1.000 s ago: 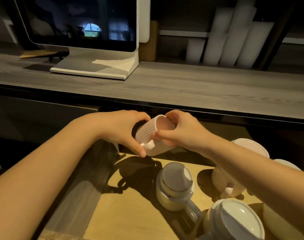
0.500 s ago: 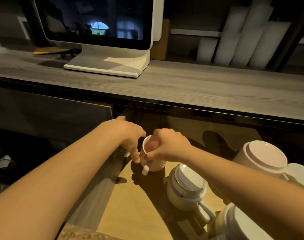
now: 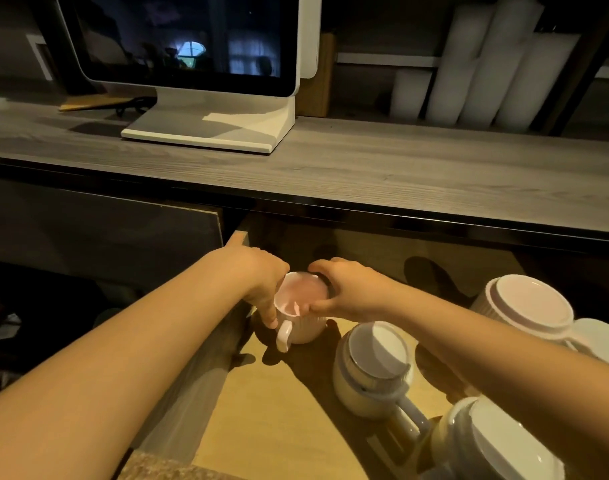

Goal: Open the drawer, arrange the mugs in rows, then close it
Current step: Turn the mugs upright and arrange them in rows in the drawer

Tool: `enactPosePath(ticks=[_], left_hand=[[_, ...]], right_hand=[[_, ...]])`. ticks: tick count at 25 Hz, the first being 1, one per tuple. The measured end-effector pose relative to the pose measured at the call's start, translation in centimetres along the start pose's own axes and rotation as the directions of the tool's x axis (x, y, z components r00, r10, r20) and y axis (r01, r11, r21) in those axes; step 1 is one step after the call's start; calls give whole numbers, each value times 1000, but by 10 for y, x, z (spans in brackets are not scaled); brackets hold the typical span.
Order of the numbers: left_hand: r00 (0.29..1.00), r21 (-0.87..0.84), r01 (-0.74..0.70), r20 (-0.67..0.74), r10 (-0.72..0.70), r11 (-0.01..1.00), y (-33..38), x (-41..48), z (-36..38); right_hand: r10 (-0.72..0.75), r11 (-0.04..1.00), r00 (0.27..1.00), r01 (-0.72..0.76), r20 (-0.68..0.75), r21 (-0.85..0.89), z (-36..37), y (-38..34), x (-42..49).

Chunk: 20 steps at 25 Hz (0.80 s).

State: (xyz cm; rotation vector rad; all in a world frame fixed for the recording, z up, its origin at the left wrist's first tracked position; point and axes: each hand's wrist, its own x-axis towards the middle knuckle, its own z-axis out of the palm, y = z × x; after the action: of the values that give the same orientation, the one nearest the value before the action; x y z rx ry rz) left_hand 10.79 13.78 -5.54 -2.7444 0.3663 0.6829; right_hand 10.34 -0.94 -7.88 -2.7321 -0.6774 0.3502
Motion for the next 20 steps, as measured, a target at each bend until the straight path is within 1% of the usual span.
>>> enactPosePath(ticks=[2, 3, 6, 7, 10, 12, 14, 17, 20], left_hand=[[993, 20, -32, -112, 34, 999, 7, 3, 3], [987, -7, -62, -150, 60, 998, 10, 5, 5], [985, -182, -132, -135, 109, 974, 20, 12, 16], [983, -206, -138, -145, 109, 969, 22, 14, 19], [971, -180, -117, -226, 75, 977, 21, 17, 22], [969, -168, -97, -240, 55, 981, 22, 17, 22], [970, -173, -84, -239, 41, 981, 22, 18, 22], [976, -181, -81, -213, 42, 980, 22, 17, 23], [989, -226, -89, -138, 59, 970, 20, 12, 18]], right_hand=[[22, 997, 999, -18, 49, -72, -11, 7, -19], [43, 994, 995, -34, 85, -107, -15, 10, -30], [89, 983, 979, -56, 184, -176, -15, 12, -58], [92, 978, 976, -51, 199, -203, -13, 12, -64], [65, 942, 980, 1, 186, -337, -1, 10, -69], [42, 912, 985, 31, 168, -410, 9, 11, -67], [34, 894, 989, 33, 141, -446, 17, 13, -65], [17, 893, 996, 24, 86, -450, 22, 16, -64], [6, 924, 996, 27, 85, -380, 15, 17, -68]])
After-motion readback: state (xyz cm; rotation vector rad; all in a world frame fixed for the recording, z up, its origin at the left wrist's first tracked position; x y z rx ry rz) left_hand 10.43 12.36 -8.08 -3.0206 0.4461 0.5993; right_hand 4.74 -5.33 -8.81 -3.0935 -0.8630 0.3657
